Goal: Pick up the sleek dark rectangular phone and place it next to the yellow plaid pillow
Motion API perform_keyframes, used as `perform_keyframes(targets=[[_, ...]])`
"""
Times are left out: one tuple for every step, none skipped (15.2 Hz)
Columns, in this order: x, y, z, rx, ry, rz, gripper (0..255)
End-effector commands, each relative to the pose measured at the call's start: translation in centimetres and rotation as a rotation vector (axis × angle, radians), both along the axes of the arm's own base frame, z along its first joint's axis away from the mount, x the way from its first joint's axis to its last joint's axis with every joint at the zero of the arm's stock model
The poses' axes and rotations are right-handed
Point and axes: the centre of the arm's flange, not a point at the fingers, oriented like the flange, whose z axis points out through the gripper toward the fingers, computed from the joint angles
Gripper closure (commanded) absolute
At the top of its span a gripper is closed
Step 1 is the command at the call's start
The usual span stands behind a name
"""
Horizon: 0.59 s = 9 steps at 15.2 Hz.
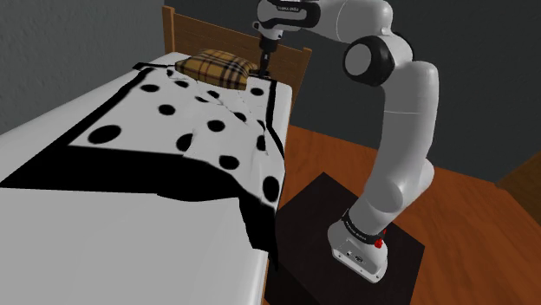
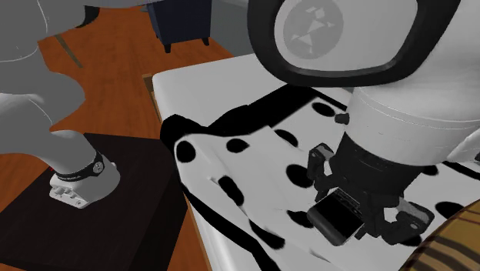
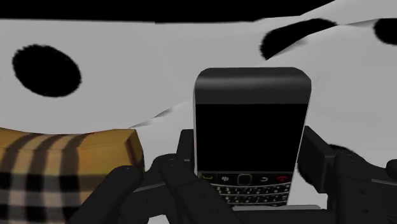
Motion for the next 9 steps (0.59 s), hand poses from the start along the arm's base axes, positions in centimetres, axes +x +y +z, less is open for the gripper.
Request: perform_keyframes(targets=[[1.3, -2.7, 0.3, 0.000, 0.000, 0.001, 255], [1.7, -4.0, 0.3, 0.000, 0.000, 0.001, 255], [2.1, -5.2, 0.3, 0.000, 0.000, 0.001, 255], [2.5, -6.5, 0.3, 0.000, 0.000, 0.001, 255], [2.9, -7.7, 0.3, 0.000, 0.000, 0.001, 255], [3.3, -8.9, 0.3, 0.000, 0.000, 0.001, 255], [3.3, -8.9, -0.2, 0.000, 0.000, 0.001, 255], [3.3, -8.9, -0.8, 0.000, 0.000, 0.001, 255], [3.3, -8.9, -1.3, 0.000, 0.000, 0.001, 255]])
